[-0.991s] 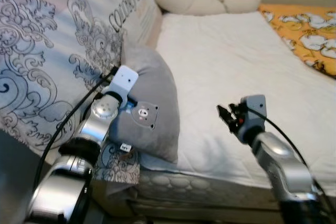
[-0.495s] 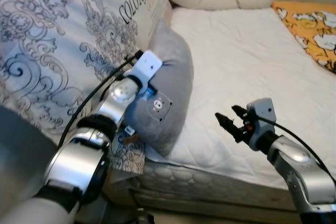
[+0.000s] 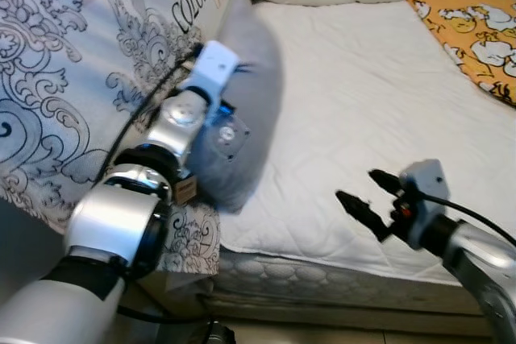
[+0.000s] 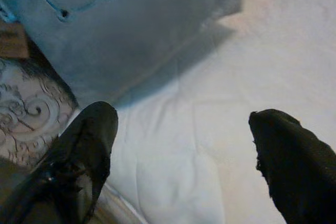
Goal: Clean up the room
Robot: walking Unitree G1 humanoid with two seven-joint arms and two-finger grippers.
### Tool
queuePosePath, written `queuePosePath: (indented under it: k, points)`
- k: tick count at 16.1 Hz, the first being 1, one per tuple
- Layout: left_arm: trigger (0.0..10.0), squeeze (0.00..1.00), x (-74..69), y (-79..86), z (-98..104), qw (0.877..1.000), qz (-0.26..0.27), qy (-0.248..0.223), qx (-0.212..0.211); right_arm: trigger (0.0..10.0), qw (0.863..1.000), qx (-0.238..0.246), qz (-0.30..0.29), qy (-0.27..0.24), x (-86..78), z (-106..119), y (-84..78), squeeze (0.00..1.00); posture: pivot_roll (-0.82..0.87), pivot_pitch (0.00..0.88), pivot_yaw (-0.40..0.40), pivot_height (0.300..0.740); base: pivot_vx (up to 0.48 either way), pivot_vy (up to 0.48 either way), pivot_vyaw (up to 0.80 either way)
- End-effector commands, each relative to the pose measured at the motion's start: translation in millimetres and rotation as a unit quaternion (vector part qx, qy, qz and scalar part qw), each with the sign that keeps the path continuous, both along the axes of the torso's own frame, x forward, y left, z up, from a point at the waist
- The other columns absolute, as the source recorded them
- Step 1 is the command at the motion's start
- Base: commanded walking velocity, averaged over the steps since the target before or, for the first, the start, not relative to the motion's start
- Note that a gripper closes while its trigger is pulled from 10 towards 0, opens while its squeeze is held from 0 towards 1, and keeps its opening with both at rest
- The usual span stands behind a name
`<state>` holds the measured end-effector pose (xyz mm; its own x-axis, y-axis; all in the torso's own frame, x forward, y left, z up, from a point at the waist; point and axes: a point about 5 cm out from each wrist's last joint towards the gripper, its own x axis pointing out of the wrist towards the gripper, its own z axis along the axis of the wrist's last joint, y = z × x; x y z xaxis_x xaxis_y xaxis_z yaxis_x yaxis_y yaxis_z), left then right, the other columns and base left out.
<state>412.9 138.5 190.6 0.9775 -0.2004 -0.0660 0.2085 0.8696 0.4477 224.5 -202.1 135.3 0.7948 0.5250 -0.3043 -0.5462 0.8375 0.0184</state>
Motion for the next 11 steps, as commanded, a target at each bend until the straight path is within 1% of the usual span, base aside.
queuePosePath:
  k: [1,2,3,4,5,7,8,11]
  points:
    - [10.0,0.00,0.4,6.5,-1,1.000,0.021,0.005,-0.008,10.0,1.000,-0.001,-0.002,0.001,-3.9,5,-2.5,1.00,-0.20,0.027,0.072,0.740,0.000,0.000,0.00]
    - [10.0,0.00,-1.7,10.1,-10,0.999,0.028,0.024,-0.009,10.0,1.000,-0.003,0.001,0.005,-6.1,6,-2.3,1.00,-0.21,0.033,0.070,0.740,0.000,0.000,0.00]
    - [10.0,0.00,-5.6,15.9,-24,0.998,0.043,0.056,-0.009,10.0,1.000,-0.003,0.008,0.011,-9.4,7,-1.8,1.00,-0.22,0.047,0.064,0.740,0.000,0.000,0.00]
    - [10.0,0.00,-7.5,19.1,-31,0.996,0.053,0.066,0.002,10.0,1.000,-0.003,0.014,0.013,-11.0,10,-1.4,1.00,-0.22,0.055,0.061,0.740,0.000,0.000,0.00]
    - [10.0,0.00,-8.7,23.5,-35,0.995,0.069,0.072,0.016,10.0,1.000,-0.002,0.024,0.012,-11.8,14,-0.4,1.00,-0.22,0.063,0.052,0.740,0.000,0.000,0.00]
    - [10.0,0.00,-9.1,31.7,-35,0.993,0.095,0.076,0.015,10.0,0.999,0.011,0.047,0.007,-11.5,18,4.1,1.00,-0.22,0.061,0.047,0.740,0.000,0.000,0.00]
    - [10.0,0.99,-9.1,34.9,-35,0.992,0.098,0.078,0.006,10.0,0.998,0.016,0.056,0.007,-11.8,20,5.7,1.00,-0.22,0.058,0.044,0.740,0.000,0.000,0.00]
    - [10.0,1.00,-8.3,42.2,-30,0.992,0.100,0.077,-0.006,10.0,0.998,0.012,0.056,0.007,-8.4,21,5.0,1.00,-0.21,0.047,0.041,0.740,0.000,0.000,0.00]
